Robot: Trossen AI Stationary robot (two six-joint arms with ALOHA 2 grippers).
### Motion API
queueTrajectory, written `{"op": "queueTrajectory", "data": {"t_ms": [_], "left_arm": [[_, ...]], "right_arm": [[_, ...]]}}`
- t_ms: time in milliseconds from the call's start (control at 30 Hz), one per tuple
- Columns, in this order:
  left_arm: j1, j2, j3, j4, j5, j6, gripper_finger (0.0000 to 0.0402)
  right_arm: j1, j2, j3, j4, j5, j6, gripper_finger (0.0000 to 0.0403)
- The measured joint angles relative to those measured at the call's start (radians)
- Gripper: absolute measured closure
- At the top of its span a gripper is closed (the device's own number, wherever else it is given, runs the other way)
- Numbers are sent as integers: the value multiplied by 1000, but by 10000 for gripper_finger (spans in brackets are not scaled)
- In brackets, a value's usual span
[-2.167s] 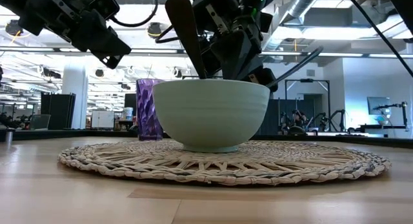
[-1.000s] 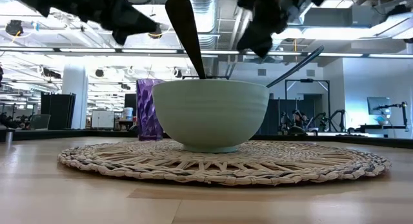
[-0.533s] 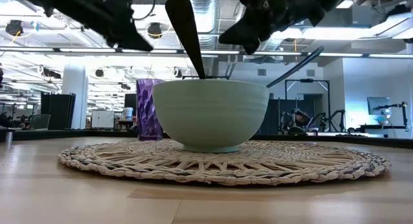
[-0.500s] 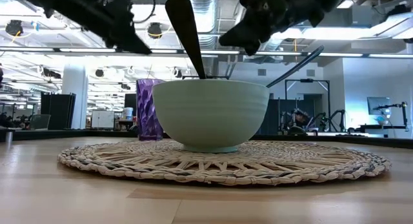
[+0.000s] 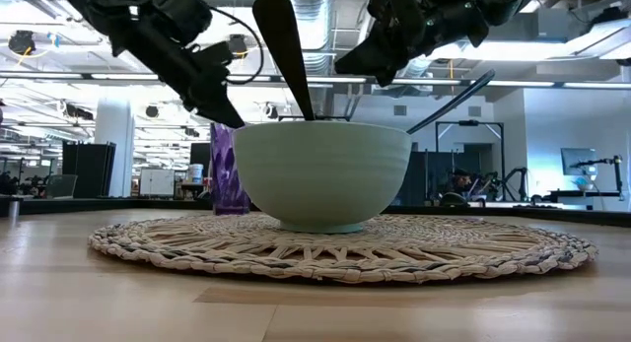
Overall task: Pick & Place Utensil
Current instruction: Put the violet cup on the brown mat to the top left of the blue bowl
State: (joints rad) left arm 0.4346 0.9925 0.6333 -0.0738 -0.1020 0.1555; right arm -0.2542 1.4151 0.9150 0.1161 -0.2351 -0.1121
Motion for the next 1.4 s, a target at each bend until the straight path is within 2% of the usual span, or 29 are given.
{"op": "queueTrajectory", "data": {"t_ms": [200, 300, 400, 533, 733, 900, 1000, 1100, 1400], "left_arm": [[0, 42, 18, -1, 0, 26, 302], [-1, 56, 20, 3, 0, 30, 329], [-2, 60, 18, 1, 6, 31, 375], [-18, 37, 18, -7, -4, 24, 381], [-162, 10, 102, -35, 1, -56, 387], [-322, 20, 200, -245, -24, -125, 384], [-408, 23, 243, -323, -72, -189, 382], [-477, 23, 259, -376, -77, -250, 384], [-562, 87, 261, -399, -80, -320, 382]], "right_arm": [[-4, 0, 0, -6, 0, -28, 365], [-4, 0, 0, -6, 0, -29, 365], [-4, 0, 0, -6, 0, -29, 365], [-4, 0, 0, -7, 0, -29, 365], [-3, 0, 1, -12, 0, -21, 365], [-2, 0, 1, -20, 0, -10, 365], [-1, 0, 2, -48, 0, -9, 365], [-1, 0, 2, -64, 0, -10, 365], [-1, 0, 2, -86, 0, 17, 365]]}}
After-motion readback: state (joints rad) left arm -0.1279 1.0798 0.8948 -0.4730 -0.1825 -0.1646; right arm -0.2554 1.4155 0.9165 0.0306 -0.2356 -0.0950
